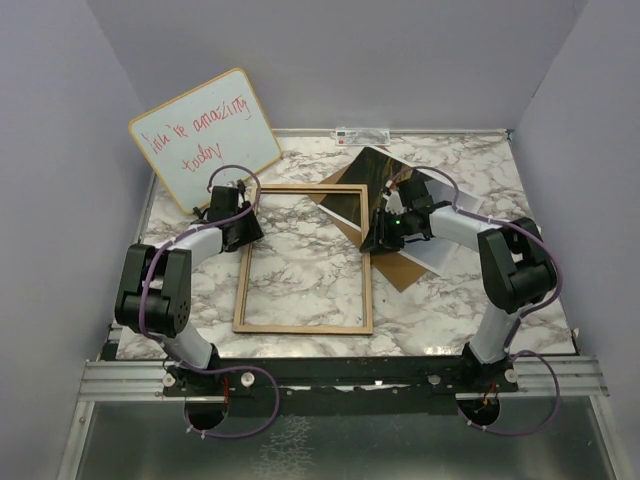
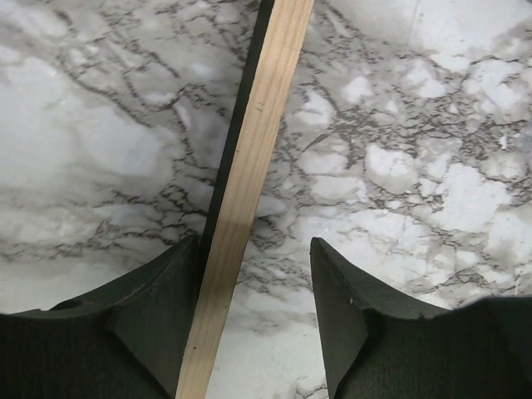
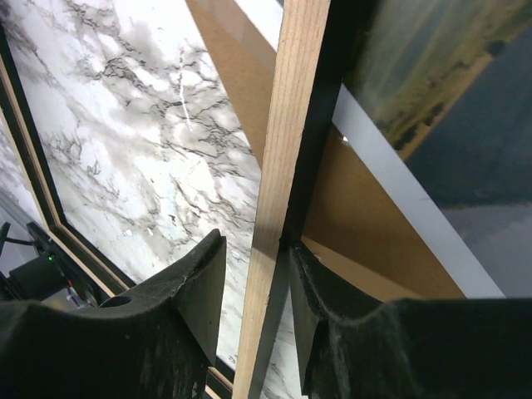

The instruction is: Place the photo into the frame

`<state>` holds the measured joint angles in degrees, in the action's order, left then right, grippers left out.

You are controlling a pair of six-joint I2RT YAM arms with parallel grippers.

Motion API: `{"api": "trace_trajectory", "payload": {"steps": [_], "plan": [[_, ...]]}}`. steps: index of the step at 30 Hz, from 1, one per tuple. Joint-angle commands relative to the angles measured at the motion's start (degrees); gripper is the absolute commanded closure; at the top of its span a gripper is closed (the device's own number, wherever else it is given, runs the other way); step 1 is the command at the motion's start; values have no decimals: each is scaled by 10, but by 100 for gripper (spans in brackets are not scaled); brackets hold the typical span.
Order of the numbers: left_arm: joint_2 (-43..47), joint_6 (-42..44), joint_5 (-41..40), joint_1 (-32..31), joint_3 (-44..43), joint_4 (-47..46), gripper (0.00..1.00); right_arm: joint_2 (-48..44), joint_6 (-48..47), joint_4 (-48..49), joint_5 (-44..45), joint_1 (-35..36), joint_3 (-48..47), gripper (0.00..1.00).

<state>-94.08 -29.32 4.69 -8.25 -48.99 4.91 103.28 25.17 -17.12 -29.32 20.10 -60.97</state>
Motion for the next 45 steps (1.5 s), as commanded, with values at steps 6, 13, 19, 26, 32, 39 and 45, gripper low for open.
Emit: {"api": "trace_trajectory", "payload": {"steps": [6,13,19,26,32,39,45], "plan": [[40,-16,-131,-8,26,103,41,56,-19,12,-42,59,-69,61],[13,-24,-162,-7,-26,134,37,48,3,-1,19,71,-91,54],[37,-29,-166,-8,-36,150,29,-33,2,-37,199,65,-84,41],[92,-60,-180,-9,-28,152,24,-73,-12,-33,327,2,-95,33],[123,-60,-161,-17,-46,148,21,1,-42,-51,278,-110,-180,33],[106,-45,-87,-75,-84,84,19,70,-46,-95,246,-143,-252,33],[15,-24,-101,-128,-144,79,19,114,-66,-148,321,-143,-278,31]]}}
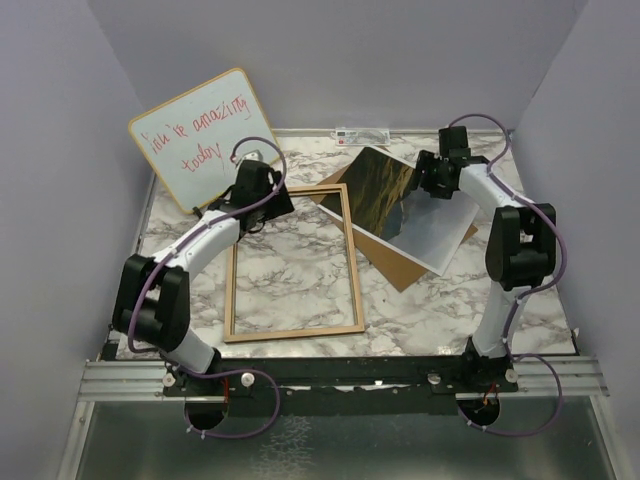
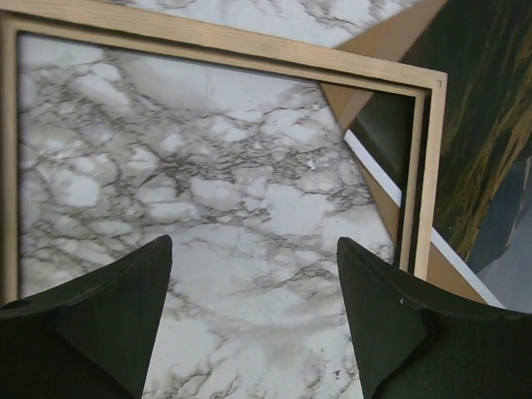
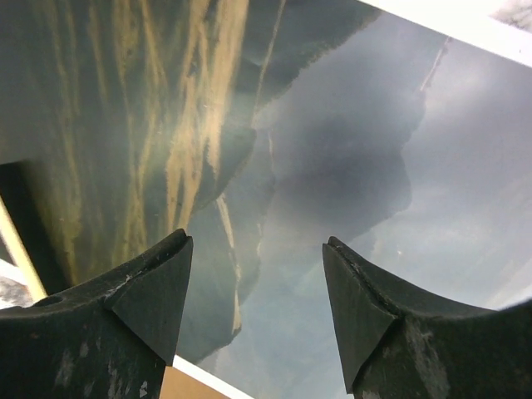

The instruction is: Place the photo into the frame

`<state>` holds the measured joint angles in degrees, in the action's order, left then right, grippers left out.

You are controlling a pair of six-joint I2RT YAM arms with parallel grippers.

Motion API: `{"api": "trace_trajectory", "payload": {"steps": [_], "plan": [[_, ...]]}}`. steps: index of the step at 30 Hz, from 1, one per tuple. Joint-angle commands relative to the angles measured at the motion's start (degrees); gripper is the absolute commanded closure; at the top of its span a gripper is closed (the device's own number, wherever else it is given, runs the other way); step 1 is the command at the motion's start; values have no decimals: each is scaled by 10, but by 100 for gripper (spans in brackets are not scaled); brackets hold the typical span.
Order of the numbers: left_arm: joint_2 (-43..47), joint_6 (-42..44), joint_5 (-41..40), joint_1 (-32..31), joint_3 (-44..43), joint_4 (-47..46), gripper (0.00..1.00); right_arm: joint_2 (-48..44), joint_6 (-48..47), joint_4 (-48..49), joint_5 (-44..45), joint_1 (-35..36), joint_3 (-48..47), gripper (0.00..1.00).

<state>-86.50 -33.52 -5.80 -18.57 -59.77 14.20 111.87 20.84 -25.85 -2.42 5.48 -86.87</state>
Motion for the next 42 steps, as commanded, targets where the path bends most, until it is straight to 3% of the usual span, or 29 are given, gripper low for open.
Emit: {"api": "trace_trajectory", "payload": {"steps": [1,7,17,25,32,42], "plan": [[-74,10,-7,-25,-39,-8,19,32,-24,-67,58,3,-17,31],[-121,-2,-25,-25,-24,18,25,26,-11,-79,66,3,24,31],[-120,-4,-115,-17,7,86,26,-6,20,-100,112,3,126,33],[-115,13,-114,32,17,104,26,-18,42,-97,104,3,164,35],[-116,12,-148,60,14,132,26,-18,55,-110,150,2,180,36],[-107,27,-150,65,-9,151,27,-41,83,-107,194,-21,221,37]]}}
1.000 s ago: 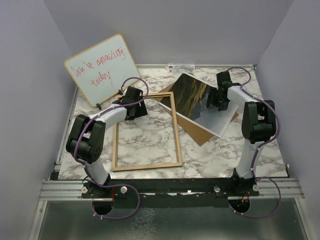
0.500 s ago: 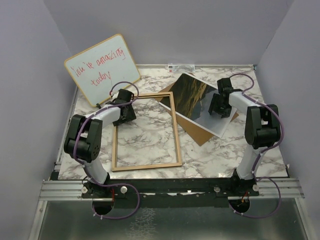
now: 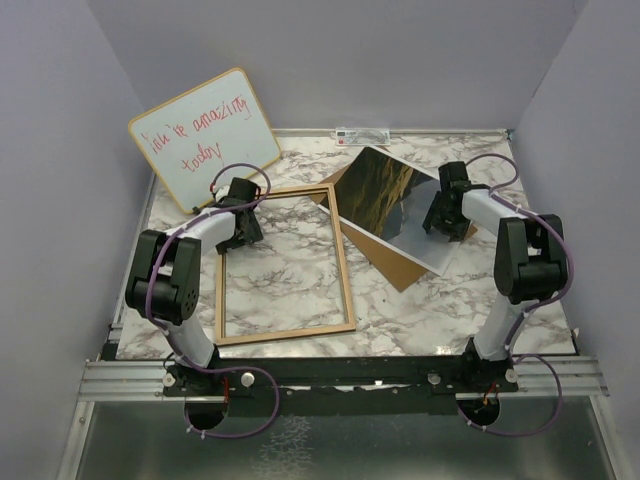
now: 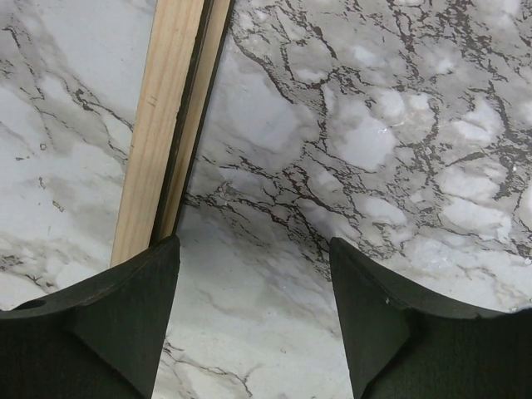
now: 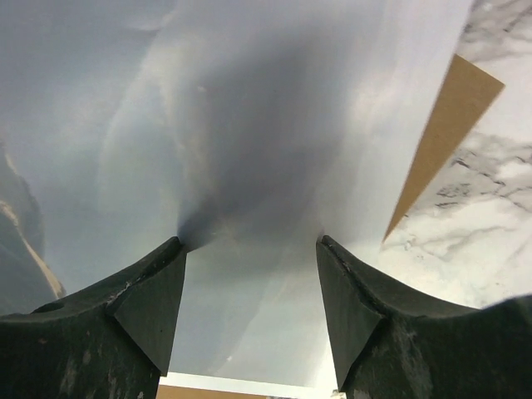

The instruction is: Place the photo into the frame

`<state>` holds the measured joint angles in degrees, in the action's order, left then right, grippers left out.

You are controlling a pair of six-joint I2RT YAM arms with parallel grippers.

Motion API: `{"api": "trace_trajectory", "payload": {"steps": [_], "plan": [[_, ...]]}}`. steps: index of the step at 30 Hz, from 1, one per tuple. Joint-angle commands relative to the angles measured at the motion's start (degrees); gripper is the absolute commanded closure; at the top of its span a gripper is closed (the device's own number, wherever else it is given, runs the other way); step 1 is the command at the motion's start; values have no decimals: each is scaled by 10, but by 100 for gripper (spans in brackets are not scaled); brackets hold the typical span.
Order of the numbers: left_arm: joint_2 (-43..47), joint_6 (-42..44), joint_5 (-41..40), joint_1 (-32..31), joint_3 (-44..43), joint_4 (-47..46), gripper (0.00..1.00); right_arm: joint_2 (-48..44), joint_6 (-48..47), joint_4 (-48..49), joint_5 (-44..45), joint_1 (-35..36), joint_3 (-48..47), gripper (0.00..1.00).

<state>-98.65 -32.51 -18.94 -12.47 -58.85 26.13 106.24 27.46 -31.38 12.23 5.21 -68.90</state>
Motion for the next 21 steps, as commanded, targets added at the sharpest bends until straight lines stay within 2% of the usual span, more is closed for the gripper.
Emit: {"api": "trace_trajectory", "payload": {"steps": [1,8,13,21], "plan": [[18,18,-15,4,-23,34,27,12,19,-51,51,-21,43,37],[25,22,117,-8,-79,0,24,-18,14,-33,33,-23,36,38],[-11,-9,200,-52,-124,-49,20,-53,1,-28,-9,-22,10,39],[-120,-56,221,-84,-180,-131,14,-85,-32,-4,-112,-14,1,39]]}}
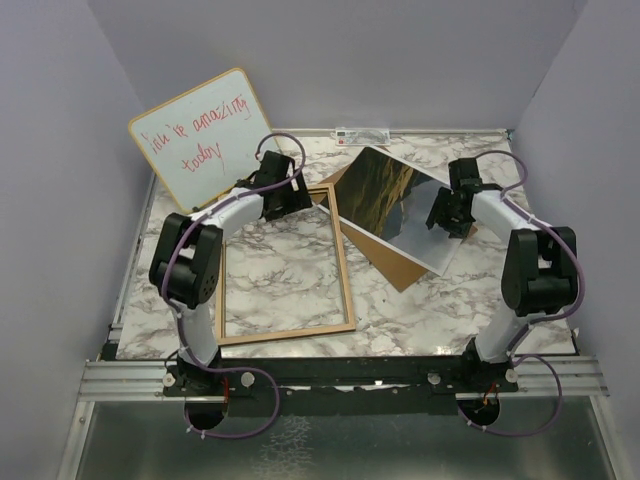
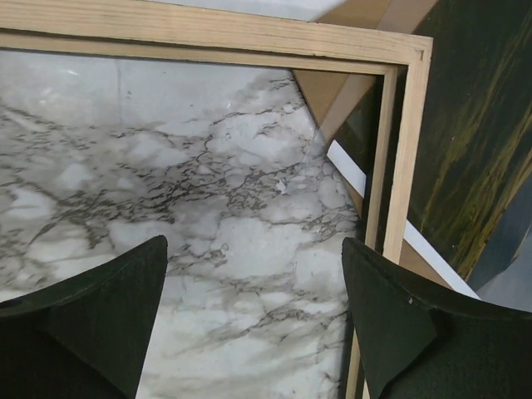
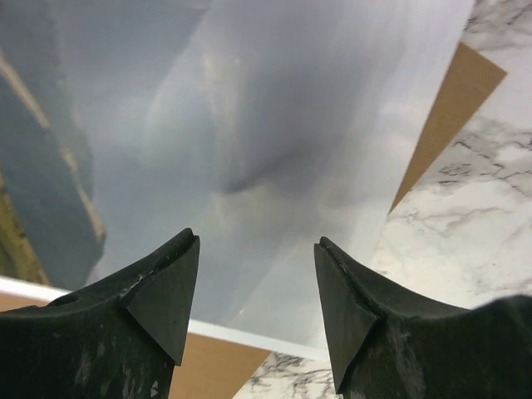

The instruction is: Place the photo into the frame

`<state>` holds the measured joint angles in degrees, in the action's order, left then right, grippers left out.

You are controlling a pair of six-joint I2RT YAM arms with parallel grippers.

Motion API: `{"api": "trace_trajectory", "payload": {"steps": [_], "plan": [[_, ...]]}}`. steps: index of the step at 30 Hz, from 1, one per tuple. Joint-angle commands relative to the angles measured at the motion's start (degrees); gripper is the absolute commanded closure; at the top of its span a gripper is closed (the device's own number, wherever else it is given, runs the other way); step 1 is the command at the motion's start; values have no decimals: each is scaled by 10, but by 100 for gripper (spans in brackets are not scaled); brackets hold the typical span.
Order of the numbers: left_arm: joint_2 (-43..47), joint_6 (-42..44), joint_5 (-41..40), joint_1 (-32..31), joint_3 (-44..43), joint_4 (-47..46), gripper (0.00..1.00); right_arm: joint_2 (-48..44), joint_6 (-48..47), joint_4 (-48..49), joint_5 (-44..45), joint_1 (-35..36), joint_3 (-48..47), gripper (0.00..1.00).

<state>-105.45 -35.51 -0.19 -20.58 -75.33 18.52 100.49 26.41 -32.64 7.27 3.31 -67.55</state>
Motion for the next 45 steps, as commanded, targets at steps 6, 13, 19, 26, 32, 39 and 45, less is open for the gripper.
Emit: {"api": "trace_trajectory", "payload": {"steps": [6,13,19,26,32,39,45], "plan": [[-106,11,53,-10,-46,-119,12,-46,-21,21,-106,15,2,39],[-155,1,140,-14,-60,-151,16,-53,-22,17,-105,19,5,40],[-170,-2,184,-34,-76,-154,21,-50,-25,17,-107,20,5,40],[-175,-9,217,-59,-78,-155,25,-46,-34,22,-117,24,11,40],[-167,-11,231,-78,-59,-157,25,-49,-45,39,-156,32,22,42],[-166,-26,237,-84,-42,-174,25,-46,-58,88,-279,44,43,46],[-169,1,68,-108,-91,-62,16,-37,-42,105,-285,59,48,47]]}}
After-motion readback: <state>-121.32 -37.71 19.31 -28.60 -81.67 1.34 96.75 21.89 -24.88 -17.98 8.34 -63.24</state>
